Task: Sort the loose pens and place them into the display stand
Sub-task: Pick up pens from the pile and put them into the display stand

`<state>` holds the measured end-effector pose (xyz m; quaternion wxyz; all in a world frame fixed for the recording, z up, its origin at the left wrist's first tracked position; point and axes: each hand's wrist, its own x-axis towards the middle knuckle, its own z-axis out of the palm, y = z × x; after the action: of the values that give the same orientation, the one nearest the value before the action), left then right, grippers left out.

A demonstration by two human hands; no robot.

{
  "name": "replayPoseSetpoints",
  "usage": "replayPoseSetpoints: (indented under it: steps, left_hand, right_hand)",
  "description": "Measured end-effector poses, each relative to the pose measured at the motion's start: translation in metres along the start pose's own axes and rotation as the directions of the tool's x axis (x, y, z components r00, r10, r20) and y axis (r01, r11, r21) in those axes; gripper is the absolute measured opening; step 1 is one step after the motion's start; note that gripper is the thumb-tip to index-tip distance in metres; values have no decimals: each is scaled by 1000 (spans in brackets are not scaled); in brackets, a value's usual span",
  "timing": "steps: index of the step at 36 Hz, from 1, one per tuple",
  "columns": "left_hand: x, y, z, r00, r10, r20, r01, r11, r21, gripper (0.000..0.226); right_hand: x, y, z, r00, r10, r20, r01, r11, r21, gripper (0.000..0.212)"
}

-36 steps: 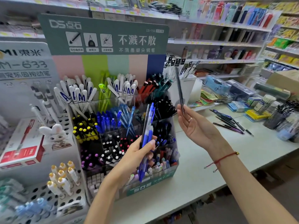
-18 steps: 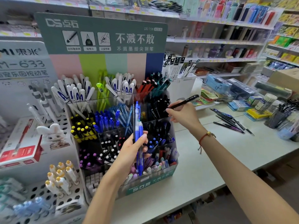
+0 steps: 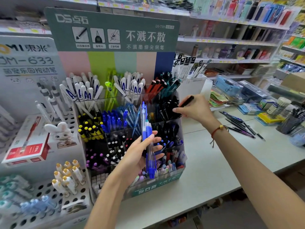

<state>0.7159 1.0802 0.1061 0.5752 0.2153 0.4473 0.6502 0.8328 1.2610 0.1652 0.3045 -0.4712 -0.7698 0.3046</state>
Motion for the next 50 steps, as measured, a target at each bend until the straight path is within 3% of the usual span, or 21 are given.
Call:
replayPoseSetpoints:
  steps: [5,10,13,16,19,24,27,30,32,33,34,36,41,44,50]
  left_hand:
    - [-1,0,-2,1000,1,2,-1,1000,2,25]
    - [-3,1,-5,1000,-8,7,9,994,-105,25]
    - [-4,1,-6,1000,-8,3,8,978,-206,25]
    - [-4,-3,-5,1000,15,-14,-18,977,-211,24]
    - [-3,-8,-3,999,29,-34,-36,977,-209,22]
    - [-2,-16,0,995,74,-70,-83,988,-129,22]
    - [-6,-19,3,988,125,-85,-131,989,-65,20]
    - [-10,-21,9,969,222,-108,-223,975,8,18]
    - [-13,-20,15,942,311,-123,-307,950,52,17]
    - [-14,-19,19,928,349,-128,-344,937,60,17]
    - [-15,-18,22,916,378,-133,-373,926,63,16]
    - [-15,-16,27,898,414,-151,-409,910,61,17]
    - [-16,-12,30,858,454,-239,-453,889,64,17]
    - [-17,-8,22,844,448,-296,-452,890,57,22]
    - [-26,4,-5,818,449,-361,-413,894,176,36]
  right_hand:
    - [-5,4,4,997,-62,-37,67,990,127,5]
    - [-3,11,17,957,-198,-213,172,976,-134,14]
    - [-7,13,23,912,-297,-284,217,935,-280,29]
    - [-10,15,27,921,-319,-225,230,908,-349,22]
    - [-13,17,29,951,-301,-74,232,848,-477,17]
    - [-22,13,31,949,-316,15,259,751,-608,31]
    - [-39,16,27,942,-328,-73,254,836,-487,36]
    - [-69,20,27,969,-191,-156,163,971,-173,9]
    - [-92,14,30,993,48,111,-57,995,85,23]
    - [-103,10,32,942,133,309,-190,969,161,29]
    - [-113,5,34,872,170,460,-285,939,195,33]
    - [-128,0,38,812,139,568,-320,918,233,33]
    - [-139,-10,45,939,55,340,-229,837,496,18]
    - [-138,-15,54,965,72,253,-216,766,605,14]
    - [-134,-30,70,991,-43,129,-42,805,592,8]
